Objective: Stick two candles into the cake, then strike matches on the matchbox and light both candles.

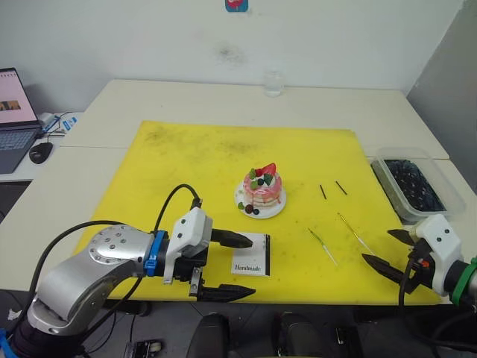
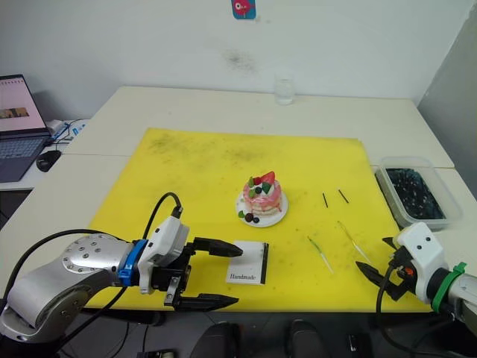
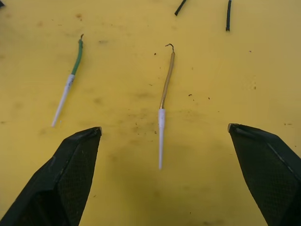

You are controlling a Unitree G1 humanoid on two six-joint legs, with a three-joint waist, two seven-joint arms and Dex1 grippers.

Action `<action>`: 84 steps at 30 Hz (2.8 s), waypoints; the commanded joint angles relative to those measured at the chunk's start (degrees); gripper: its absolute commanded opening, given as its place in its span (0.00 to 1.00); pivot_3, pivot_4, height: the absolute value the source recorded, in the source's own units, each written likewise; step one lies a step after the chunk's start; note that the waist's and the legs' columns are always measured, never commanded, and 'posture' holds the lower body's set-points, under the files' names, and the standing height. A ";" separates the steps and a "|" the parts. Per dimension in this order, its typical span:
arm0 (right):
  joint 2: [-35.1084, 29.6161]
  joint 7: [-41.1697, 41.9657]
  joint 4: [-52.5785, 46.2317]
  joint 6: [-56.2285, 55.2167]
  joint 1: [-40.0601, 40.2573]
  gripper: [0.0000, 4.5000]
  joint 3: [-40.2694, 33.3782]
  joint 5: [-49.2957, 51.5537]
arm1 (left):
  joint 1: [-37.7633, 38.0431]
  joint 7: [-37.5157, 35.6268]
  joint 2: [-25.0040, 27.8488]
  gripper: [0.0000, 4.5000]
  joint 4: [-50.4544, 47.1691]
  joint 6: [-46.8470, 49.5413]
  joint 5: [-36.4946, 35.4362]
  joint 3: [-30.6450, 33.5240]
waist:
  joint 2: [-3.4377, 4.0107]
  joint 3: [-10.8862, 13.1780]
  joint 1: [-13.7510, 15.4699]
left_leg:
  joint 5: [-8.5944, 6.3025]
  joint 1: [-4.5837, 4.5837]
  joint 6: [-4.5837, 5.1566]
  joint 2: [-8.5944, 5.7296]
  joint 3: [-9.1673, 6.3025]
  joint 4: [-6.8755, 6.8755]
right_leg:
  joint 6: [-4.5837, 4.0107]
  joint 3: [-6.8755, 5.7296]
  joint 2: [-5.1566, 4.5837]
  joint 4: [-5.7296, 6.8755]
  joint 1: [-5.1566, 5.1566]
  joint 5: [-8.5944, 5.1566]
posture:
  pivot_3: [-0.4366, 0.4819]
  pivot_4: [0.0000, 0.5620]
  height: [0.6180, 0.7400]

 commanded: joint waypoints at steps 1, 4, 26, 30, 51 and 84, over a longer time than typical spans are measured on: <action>0.35 -1.48 0.85 -1.06 -1.08 1.00 1.48 -1.55 | -1.40 0.49 -0.39 0.99 -0.97 -0.62 -0.29 -0.33 | 0.00 0.00 0.01 | 0.00 0.00 0.00 -0.01 0.01 0.00 | 0.01 0.01 0.01 0.00 0.00 0.00 | 0.48 0.27 1.00; 0.69 -2.24 2.50 -1.49 -1.54 1.00 3.01 -2.50 | -1.80 0.48 -0.45 0.99 -0.64 -0.72 -0.37 -0.47 | 0.00 0.00 0.00 | 0.00 0.00 0.00 -0.01 0.01 0.00 | 0.04 0.01 0.07 0.00 0.00 0.02 | 0.48 0.27 1.00; 0.99 -2.60 3.04 1.08 -2.27 0.01 5.71 -1.34 | 1.37 3.09 -0.85 1.00 -0.79 -1.07 -0.68 0.93 | 0.01 0.00 0.01 | 0.00 0.00 0.00 0.01 -0.01 0.00 | 0.00 0.00 0.06 -0.01 -0.01 0.00 | 0.48 0.27 1.00; 0.84 -0.80 1.68 1.70 -1.89 0.01 1.94 1.41 | 2.27 5.26 -1.66 1.00 -0.22 0.52 -2.59 2.24 | 0.00 0.00 0.03 | 0.00 -0.02 0.00 0.01 -0.01 0.00 | 0.02 0.00 0.05 -0.01 -0.01 0.01 | 0.48 0.27 1.00; 6.88 -29.28 -0.85 9.82 -31.63 0.01 3.50 64.49 | -13.80 37.87 -24.69 1.00 11.43 16.31 -40.43 7.86 | -0.04 0.03 -0.06 | 0.00 -0.26 0.01 -0.05 -0.15 0.04 | 0.37 0.04 0.19 -0.06 -0.05 0.15 | 0.48 0.27 1.00; -2.44 -35.96 -1.01 -1.23 -33.12 0.00 14.28 81.74 | -16.15 45.07 -29.93 0.52 15.99 13.28 -55.49 3.75 | -0.04 0.03 0.03 | 0.01 -0.22 0.02 -0.10 -0.14 0.10 | 0.39 0.05 0.25 -0.04 -0.02 0.16 | 0.48 0.27 1.00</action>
